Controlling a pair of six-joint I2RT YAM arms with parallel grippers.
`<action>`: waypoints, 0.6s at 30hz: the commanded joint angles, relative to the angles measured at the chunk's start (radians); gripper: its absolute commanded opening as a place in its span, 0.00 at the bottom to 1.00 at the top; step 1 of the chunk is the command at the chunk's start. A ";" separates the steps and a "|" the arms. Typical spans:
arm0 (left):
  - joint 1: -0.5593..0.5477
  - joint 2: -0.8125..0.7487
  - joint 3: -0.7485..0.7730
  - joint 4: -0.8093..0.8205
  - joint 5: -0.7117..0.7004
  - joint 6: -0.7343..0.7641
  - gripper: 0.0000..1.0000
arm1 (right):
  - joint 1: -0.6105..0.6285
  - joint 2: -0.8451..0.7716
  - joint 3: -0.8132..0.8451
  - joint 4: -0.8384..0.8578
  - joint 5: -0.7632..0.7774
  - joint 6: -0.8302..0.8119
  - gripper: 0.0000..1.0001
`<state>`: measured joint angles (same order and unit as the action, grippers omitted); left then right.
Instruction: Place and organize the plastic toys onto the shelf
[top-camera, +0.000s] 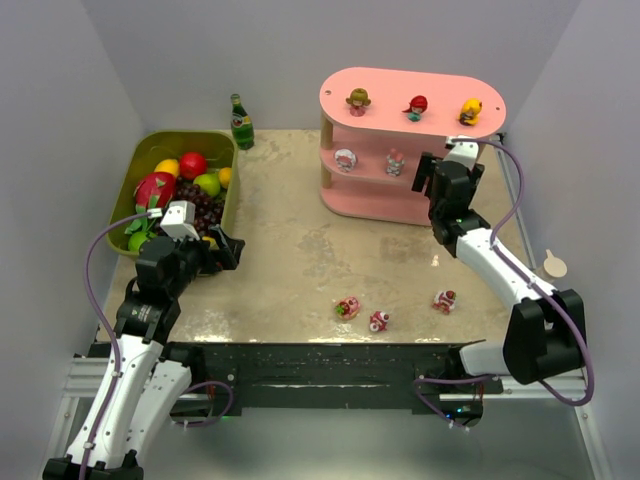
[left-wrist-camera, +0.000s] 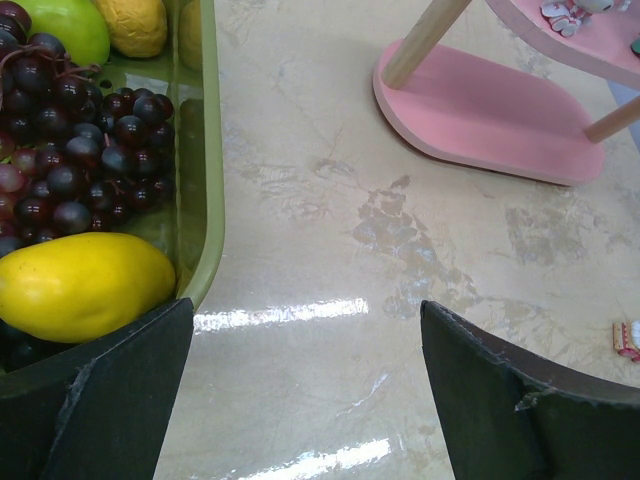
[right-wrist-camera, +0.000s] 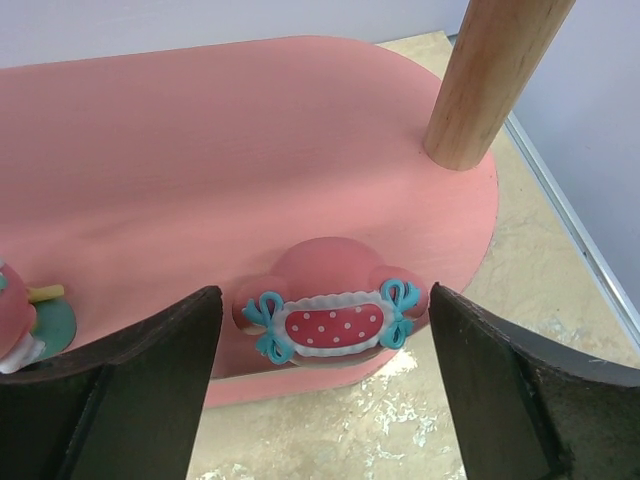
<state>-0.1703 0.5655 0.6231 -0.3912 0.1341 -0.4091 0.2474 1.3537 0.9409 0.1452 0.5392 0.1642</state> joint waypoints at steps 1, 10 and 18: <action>0.006 0.001 0.001 0.000 -0.004 -0.004 1.00 | -0.003 -0.039 0.035 -0.062 -0.014 0.008 0.89; 0.006 -0.004 0.001 0.002 -0.002 -0.004 1.00 | -0.003 -0.131 0.029 -0.142 -0.085 0.038 0.95; 0.006 -0.029 -0.002 0.003 -0.004 -0.002 1.00 | -0.003 -0.267 0.036 -0.335 -0.321 0.161 0.95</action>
<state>-0.1703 0.5606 0.6231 -0.3912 0.1341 -0.4088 0.2474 1.1740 0.9440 -0.0830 0.3954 0.2367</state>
